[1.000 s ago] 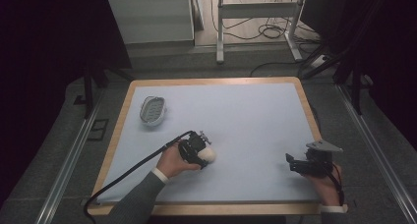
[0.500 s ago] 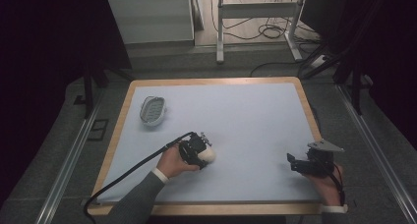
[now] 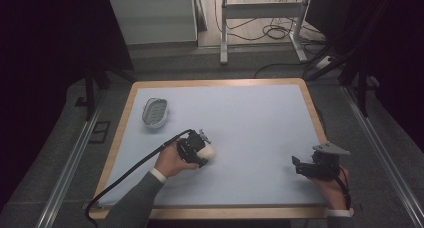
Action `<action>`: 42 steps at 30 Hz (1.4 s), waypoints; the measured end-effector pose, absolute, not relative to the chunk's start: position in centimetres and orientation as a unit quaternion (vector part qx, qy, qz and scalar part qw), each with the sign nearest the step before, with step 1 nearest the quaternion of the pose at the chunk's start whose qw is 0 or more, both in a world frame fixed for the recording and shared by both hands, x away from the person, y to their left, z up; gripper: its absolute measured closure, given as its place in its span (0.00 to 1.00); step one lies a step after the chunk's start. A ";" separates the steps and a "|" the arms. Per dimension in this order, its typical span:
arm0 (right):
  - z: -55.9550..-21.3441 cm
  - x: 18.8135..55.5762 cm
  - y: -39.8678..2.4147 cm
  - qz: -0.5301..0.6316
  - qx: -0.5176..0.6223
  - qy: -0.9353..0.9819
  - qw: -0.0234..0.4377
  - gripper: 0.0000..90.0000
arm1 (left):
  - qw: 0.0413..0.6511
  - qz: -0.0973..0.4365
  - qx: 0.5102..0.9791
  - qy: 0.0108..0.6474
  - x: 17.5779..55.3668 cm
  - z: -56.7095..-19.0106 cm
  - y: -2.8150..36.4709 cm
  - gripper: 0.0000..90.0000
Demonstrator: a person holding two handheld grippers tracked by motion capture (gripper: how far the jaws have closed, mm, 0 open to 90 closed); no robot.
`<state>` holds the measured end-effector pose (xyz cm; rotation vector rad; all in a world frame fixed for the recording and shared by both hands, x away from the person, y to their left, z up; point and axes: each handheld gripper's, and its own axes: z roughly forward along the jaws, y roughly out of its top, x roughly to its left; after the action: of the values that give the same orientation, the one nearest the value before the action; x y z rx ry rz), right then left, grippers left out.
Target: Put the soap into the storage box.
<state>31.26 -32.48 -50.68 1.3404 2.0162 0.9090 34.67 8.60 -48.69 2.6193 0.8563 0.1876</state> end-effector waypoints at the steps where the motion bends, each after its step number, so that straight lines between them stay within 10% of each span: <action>1: -50.7 31.3 -32.5 0.338 0.498 0.750 0.274 0.08 | 0.189 0.067 0.931 0.304 34.7 -48.6 8.7 0.55; 42: -50.6 31.1 -32.7 0.339 0.501 0.747 0.278 0.08 | 0.235 0.106 0.901 0.349 35.8 -44.9 12.5 0.55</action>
<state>31.14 -32.69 -50.58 1.3442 2.0040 0.9097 35.82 12.48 -44.94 2.4714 0.9581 0.2915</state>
